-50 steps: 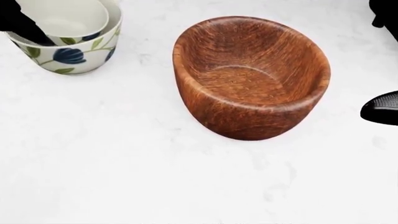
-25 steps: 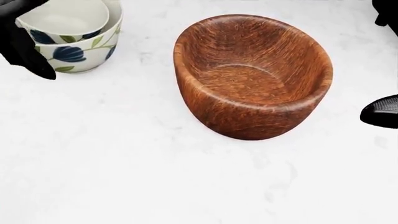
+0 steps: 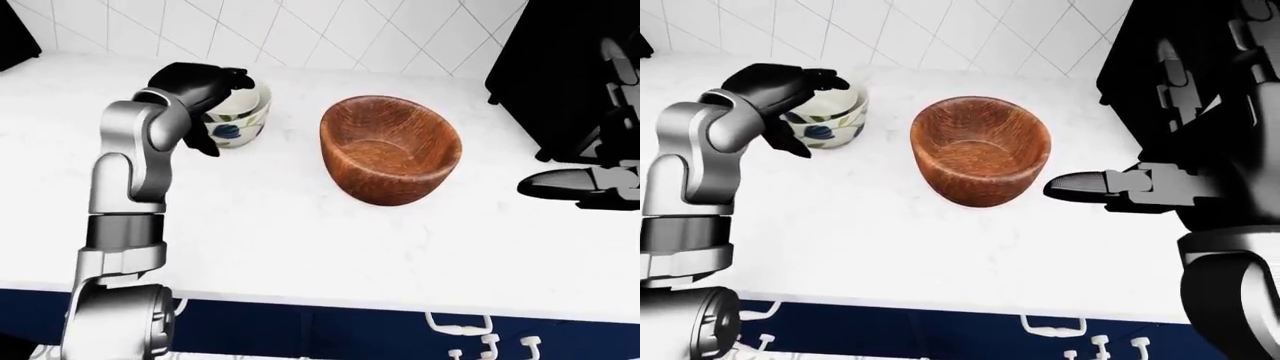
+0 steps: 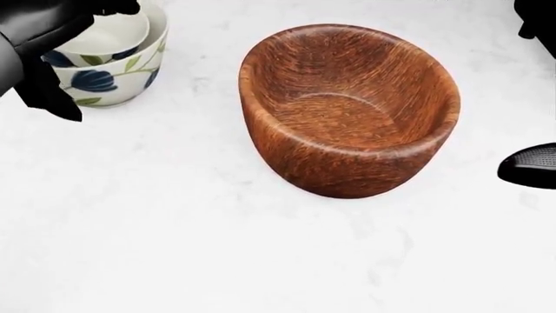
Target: Stack the bowls from largest to smallest.
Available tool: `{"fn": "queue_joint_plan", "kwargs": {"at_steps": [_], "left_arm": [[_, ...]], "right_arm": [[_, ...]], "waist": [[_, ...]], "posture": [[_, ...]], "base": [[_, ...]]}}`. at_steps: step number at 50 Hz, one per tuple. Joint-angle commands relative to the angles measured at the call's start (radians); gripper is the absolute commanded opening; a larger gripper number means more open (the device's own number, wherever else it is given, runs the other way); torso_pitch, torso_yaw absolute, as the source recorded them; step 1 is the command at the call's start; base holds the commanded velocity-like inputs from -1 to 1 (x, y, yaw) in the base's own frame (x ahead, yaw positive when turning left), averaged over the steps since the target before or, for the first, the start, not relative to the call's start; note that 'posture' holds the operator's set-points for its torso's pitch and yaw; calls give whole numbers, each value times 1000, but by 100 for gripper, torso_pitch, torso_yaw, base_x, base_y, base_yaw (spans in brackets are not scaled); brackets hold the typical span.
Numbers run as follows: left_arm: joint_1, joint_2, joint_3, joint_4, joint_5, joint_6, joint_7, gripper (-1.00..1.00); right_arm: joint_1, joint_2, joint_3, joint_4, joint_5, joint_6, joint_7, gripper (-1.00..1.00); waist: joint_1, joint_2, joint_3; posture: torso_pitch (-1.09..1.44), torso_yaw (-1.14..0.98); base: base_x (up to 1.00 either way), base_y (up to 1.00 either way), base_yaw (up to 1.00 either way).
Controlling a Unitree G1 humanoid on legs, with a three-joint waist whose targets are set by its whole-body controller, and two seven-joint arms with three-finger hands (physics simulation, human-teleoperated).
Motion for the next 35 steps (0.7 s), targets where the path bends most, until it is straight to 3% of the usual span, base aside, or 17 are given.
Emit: {"fn": "queue_joint_plan", "kwargs": {"at_steps": [1, 15, 18, 23, 27, 35], "left_arm": [[-39, 13, 15, -34, 7, 5, 26, 48], [9, -12, 1, 30, 63, 7, 97, 25], [3, -13, -4, 60, 74, -1, 130, 14], [2, -24, -15, 96, 87, -25, 197, -36], [9, -37, -20, 108, 95, -32, 224, -58], [9, -32, -18, 138, 104, -53, 274, -84]], "right_arm": [[-17, -13, -18, -5, -16, -23, 4, 100], [2, -5, -39, -13, -15, -22, 14, 100], [7, -2, -41, -8, -21, -25, 19, 100], [18, -2, -54, -13, -17, -23, 22, 100], [26, 2, -56, -12, -26, -29, 33, 100], [33, 14, -61, -18, -37, -27, 43, 100]], "waist": [[0, 2, -25], [0, 2, -27], [0, 2, -28], [0, 2, -31], [-1, 4, -33], [-3, 7, -37]], "posture": [[0, 0], [0, 0], [0, 0], [0, 0], [0, 0], [0, 0]], "base": [[0, 0, 0], [0, 0, 0], [0, 0, 0], [0, 0, 0], [0, 0, 0], [0, 0, 0]]}}
